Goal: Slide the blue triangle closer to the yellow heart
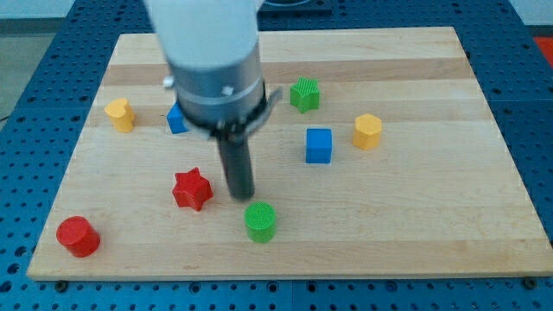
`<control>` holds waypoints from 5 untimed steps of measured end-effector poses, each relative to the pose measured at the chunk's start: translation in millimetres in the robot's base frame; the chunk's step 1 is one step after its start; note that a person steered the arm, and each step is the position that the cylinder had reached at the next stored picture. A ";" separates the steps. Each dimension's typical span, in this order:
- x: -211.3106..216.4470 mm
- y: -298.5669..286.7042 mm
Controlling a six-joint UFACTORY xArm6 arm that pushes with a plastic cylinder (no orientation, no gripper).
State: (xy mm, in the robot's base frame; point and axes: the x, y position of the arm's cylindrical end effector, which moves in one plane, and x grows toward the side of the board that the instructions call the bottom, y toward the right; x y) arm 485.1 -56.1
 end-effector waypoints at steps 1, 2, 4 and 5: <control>-68.9 9.5; -70.4 9.2; -71.7 8.8; -72.8 2.9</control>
